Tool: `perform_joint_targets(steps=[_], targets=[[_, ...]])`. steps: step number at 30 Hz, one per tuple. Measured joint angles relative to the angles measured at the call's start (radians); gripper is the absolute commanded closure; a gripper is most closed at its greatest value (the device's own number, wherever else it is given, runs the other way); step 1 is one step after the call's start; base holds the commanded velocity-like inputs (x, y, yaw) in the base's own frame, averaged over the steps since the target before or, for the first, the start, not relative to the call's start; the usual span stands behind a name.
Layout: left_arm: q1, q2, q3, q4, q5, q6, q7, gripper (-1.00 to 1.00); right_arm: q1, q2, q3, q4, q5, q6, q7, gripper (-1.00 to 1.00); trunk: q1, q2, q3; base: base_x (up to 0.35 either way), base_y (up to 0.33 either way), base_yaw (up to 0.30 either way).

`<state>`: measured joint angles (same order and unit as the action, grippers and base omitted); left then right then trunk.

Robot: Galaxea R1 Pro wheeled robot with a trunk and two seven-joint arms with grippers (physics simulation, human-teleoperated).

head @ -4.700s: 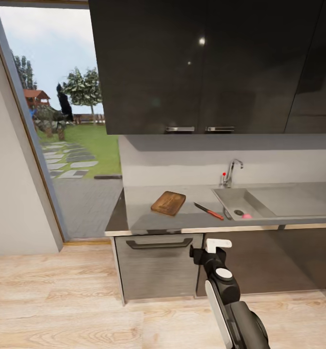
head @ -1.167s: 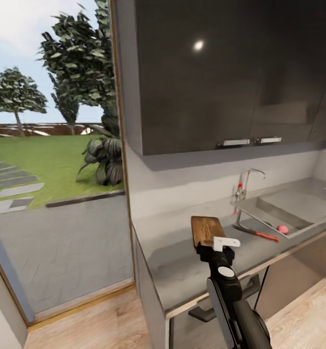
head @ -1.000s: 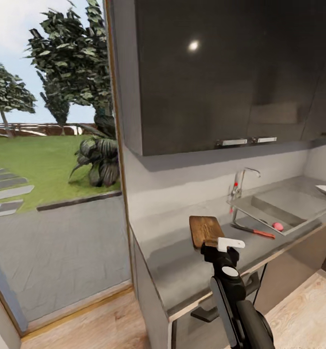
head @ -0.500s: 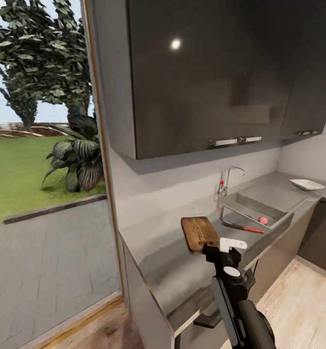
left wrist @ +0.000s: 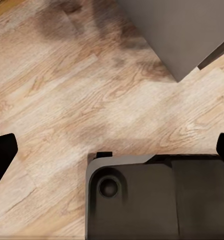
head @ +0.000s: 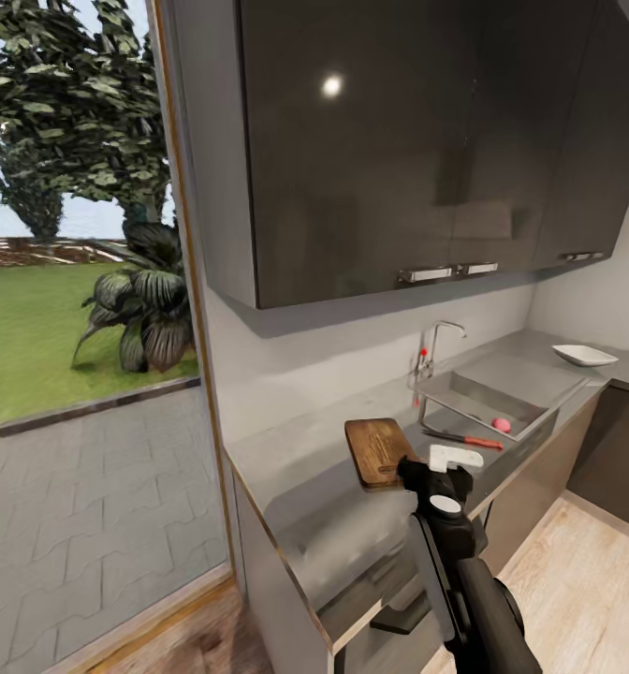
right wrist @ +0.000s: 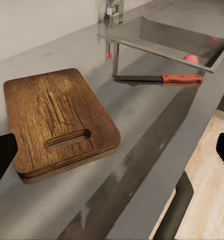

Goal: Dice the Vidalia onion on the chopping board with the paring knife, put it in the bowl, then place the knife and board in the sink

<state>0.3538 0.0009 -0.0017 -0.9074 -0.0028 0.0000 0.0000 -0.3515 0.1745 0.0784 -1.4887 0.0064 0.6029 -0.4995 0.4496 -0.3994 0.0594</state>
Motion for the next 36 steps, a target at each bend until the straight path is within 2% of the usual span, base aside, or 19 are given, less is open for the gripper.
perform_joint_targets(steps=[4, 9, 12, 13, 14, 19, 22, 24, 25, 27, 29, 31, 32, 35, 36], targets=[[0.0, -0.002, -0.005, 0.004, 0.0, 0.0, 0.0, -1.0, -0.103, 0.0, 0.001, 0.006, -0.004, 0.127, -0.025, -1.0, 0.0, 0.0, 0.0, 0.0, 0.0, 0.0], [0.0, -0.002, -0.009, 0.009, 0.0, 0.0, 0.0, -1.0, -0.189, 0.0, 0.002, 0.043, -0.007, 0.165, -0.029, -1.0, 0.0, 0.0, 0.0, 0.0, 0.038, 0.0], [0.0, -0.002, -0.01, 0.013, 0.0, 0.0, 0.0, -1.0, -0.25, 0.0, 0.002, 0.134, -0.008, 0.172, -0.029, -1.0, 0.0, 0.0, 0.0, 0.0, 0.182, 0.0], [0.0, -0.002, -0.01, 0.017, 0.0, 0.0, -0.001, -1.0, -0.304, 0.0, 0.001, 0.235, -0.011, 0.172, -0.028, -1.0, 0.0, 0.0, 0.0, 0.0, 0.262, 0.0], [0.0, -0.001, -0.01, 0.019, 0.0, 0.0, -0.001, -1.0, -0.321, 0.0, 0.0, 0.271, -0.01, 0.171, -0.028, -1.0, 0.0, 0.0, 0.0, 0.0, 0.271, 0.0], [0.0, 0.0, -0.01, 0.033, 0.0, 0.0, -0.001, -1.0, -0.349, 0.0, -0.001, 0.33, -0.016, 0.17, -0.028, -1.0, 0.0, 0.0, 0.0, 0.0, 0.28, 0.0], [0.0, 0.0, -0.01, 0.038, 0.0, 0.0, -0.001, -1.0, -0.353, 0.0, -0.007, 0.338, -0.043, 0.173, -0.027, -1.0, 0.0, 0.0, 0.0, 0.0, 0.132, 0.0], [0.0, 0.0, -0.01, 0.04, 0.0, 0.0, -0.001, -1.0, -0.353, 0.0, -0.03, 0.344, -0.056, 0.176, -0.028, -1.0, 0.0, 0.0, 0.0, 0.0, 0.042, 0.0], [0.0, 0.0, -0.01, 0.042, 0.0, 0.0, -0.001, -1.0, -0.354, -0.001, -0.093, 0.365, -0.066, 0.18, -0.028, -1.0, 0.0, 0.0, 0.0, 0.0, 0.013, 0.0], [0.0, 0.001, -0.01, 0.043, 0.0, 0.0, -0.001, -1.0, -0.355, -0.001, -0.132, 0.384, -0.072, 0.178, -0.028, -1.0, 0.0, 0.0, 0.0, 0.0, 0.008, 0.0], [0.0, 0.001, -0.01, 0.043, 0.0, 0.0, -0.001, -1.0, -0.356, -0.003, -0.142, 0.391, -0.072, 0.178, -0.028, -1.0, 0.0, 0.0, 0.0, 0.0, 0.004, 0.0], [0.0, 0.001, -0.01, 0.044, 0.0, 0.0, -0.001, -1.0, -0.357, -0.029, -0.152, 0.4, -0.073, 0.177, -0.029, -1.0, 0.0, 0.0, 0.0, 0.0, 0.001, 0.0], [0.0, 0.001, -0.01, 0.044, 0.0, 0.0, -0.001, -1.0, -0.358, -0.05, -0.161, 0.406, -0.086, 0.178, -0.031, -1.0, 0.0, 0.0, 0.0, 0.0, 0.0, 0.0], [0.0, 0.001, -0.01, 0.044, -0.001, 0.0, -0.001, -1.0, -0.358, -0.06, -0.19, 0.409, -0.116, 0.179, -0.032, -1.0, 0.0, 0.0, 0.0, 0.0, 0.0, 0.0], [0.0, 0.001, -0.01, 0.044, -0.001, 0.0, -0.001, -1.0, -0.358, -0.062, -0.212, 0.41, -0.131, 0.18, -0.034, -1.0, 0.0, 0.0, 0.0, 0.0, 0.0, 0.0]])
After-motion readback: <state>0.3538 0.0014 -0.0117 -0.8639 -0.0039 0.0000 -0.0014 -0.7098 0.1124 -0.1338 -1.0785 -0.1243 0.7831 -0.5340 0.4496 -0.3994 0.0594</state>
